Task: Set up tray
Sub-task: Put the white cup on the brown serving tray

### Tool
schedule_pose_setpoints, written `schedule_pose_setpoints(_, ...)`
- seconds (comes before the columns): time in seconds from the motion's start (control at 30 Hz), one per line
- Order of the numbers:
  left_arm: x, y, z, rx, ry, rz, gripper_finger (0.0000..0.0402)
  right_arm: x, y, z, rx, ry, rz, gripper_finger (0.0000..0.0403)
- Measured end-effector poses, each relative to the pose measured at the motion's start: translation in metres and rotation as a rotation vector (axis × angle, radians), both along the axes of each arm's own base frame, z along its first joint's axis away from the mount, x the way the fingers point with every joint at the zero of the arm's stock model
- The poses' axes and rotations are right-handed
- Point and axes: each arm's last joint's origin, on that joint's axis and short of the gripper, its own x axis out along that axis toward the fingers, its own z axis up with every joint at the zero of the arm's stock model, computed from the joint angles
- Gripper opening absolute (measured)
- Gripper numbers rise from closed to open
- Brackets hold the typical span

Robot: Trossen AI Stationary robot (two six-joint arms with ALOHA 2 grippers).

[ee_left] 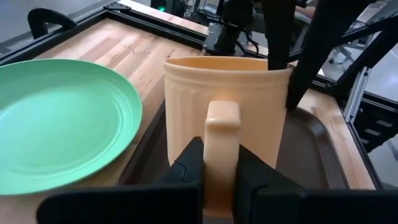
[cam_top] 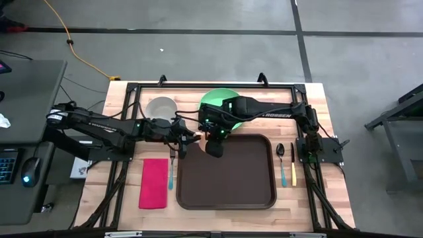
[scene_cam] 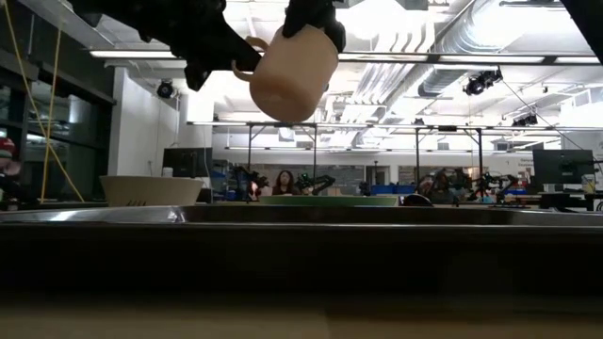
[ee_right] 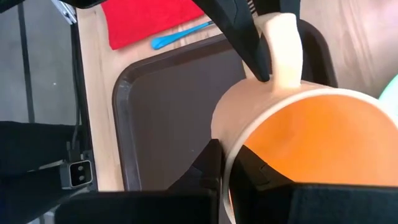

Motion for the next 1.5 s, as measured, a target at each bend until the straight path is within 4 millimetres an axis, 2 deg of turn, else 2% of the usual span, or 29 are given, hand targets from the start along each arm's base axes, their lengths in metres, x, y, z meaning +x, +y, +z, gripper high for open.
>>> schedule_pose_setpoints(0.23,0.000,0.000,0.000,-0.004,-0.001,0.000,0.0083,-0.001,0.000,0.000,-0.009,0.005,0.001,0.0000)
schedule_pose_setpoints(0.43,-0.001,0.000,-0.001,0.000,0.014,0.003,0.0062,0.000,0.000,0.000,-0.008,-0.001,-0.002,0.0002)
schedule_pose_setpoints(0.97,-0.008,0.001,-0.017,-0.007,0.187,0.025,0.0065,-0.001,-0.008,0.000,-0.005,0.005,-0.017,0.0084)
schedule_pose_setpoints(1.4,-0.010,0.002,-0.020,0.026,0.225,0.035,0.0064,-0.001,-0.014,0.000,-0.018,0.001,-0.012,0.0094)
schedule_pose_setpoints(1.5,-0.011,0.002,-0.026,0.027,0.214,0.037,0.0071,-0.001,-0.014,0.000,-0.021,0.000,-0.007,0.0095)
